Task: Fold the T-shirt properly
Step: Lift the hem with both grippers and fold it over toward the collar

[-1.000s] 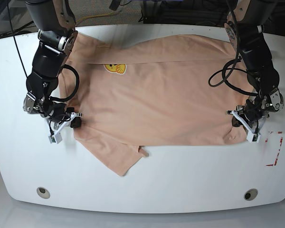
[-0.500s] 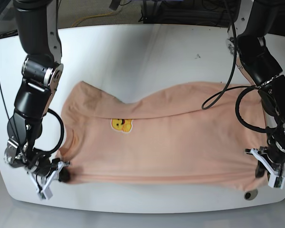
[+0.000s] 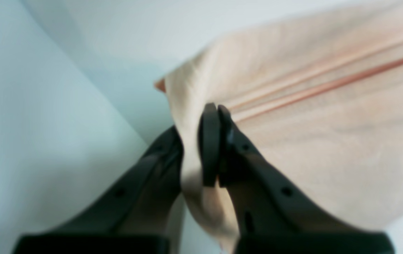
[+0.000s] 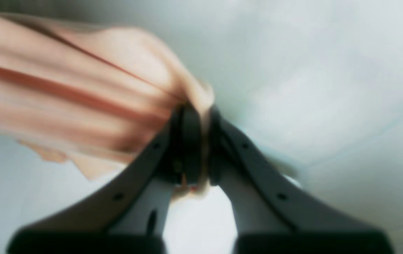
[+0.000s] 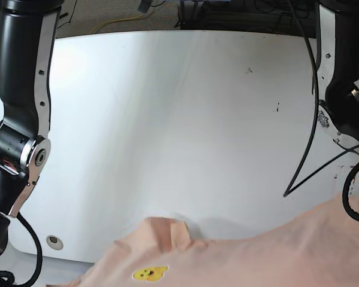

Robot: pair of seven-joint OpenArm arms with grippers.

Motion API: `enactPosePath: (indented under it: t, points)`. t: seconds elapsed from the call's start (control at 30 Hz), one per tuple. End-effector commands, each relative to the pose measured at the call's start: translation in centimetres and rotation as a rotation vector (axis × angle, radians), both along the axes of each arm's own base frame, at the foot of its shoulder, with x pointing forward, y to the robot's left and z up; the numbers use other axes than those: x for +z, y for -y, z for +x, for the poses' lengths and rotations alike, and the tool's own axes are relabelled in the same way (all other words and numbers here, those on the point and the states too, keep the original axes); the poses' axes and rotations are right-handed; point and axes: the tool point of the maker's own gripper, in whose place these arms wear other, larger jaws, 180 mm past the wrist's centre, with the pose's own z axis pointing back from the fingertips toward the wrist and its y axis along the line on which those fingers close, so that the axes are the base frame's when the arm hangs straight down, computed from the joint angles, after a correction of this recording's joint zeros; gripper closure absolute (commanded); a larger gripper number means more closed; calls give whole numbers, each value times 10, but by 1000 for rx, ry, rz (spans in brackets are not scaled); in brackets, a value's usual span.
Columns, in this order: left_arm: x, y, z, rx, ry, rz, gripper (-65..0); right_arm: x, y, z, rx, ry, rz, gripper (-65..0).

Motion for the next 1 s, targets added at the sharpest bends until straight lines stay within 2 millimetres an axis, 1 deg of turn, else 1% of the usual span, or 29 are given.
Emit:
enactPosePath:
  t: [0.0,0.03,0.07,0.1,0.13,0.17,0.23,0.27,0.3,0.37,0.4,0.47,0.5,0.53,0.57,0.63,0.67,0.73,0.77,0.83,0.9,0.97]
  points:
    - [10,-1,1,31,-1,30,0,39,23,-22,-104,50,-96,-21]
    - [10,2,2,25,-3,35,0,44,25,-27,-116,55,-114,-21]
    - [8,4,3,21,-7,36,0,40,26,-29,-123,47,-120,-21]
    - [-3,6,6,14,-37,49,0,26,26,-32,-129,28,-136,-21]
    - [-21,8,9,5,-84,69,0,14,25,-35,-133,19,-152,-21]
    - [-33,9,10,-4,-114,91,0,3,25,-38,-137,11,-168,-21]
    - [-52,15,13,-24,-147,95,0,-21,26,-45,-143,-15,-183,-21]
    - [-68,21,15,-44,-173,85,0,-43,29,-52,-153,-40,-188,-21]
    - [-81,23,16,-53,-194,80,0,-56,30,-57,-159,-54,-194,-21]
    - [-113,25,14,-66,-259,78,0,-86,33,-70,-170,-94,-209,-21]
    - [-121,25,14,-69,-275,77,0,-96,33,-74,-170,-106,-213,-21]
    - [-152,28,10,-81,-337,74,0,-131,26,-87,-157,-154,-199,-21]
    - [-162,28,8,-85,-358,74,0,-141,25,-92,-154,-166,-187,-21]
    - [-176,28,4,-88,-387,73,0,-158,23,-100,-145,-193,-171,-21]
    - [-192,30,-2,-90,-424,76,0,-182,19,-111,-134,-232,-150,-21]
    - [-208,31,-10,-92,-459,83,0,-204,19,-124,-129,-273,-136,-21]
    - [-220,32,-16,-93,-488,87,0,-221,19,-134,-125,-306,-128,-21]
    - [-241,34,-27,-96,-538,92,0,-245,14,-149,-112,-353,-103,-21]
    - [-256,34,-35,-98,-574,94,0,-260,10,-160,-107,-379,-83,-21]
    - [-281,34,-50,-99,-640,92,0,-283,9,-180,-117,-426,-57,-21]
    - [-312,33,-70,-101,-725,86,0,-308,6,-202,-122,-483,-31,-21]
    - [-329,27,-84,-86,-773,75,0,-326,3,-218,-122,-532,-21,-21]
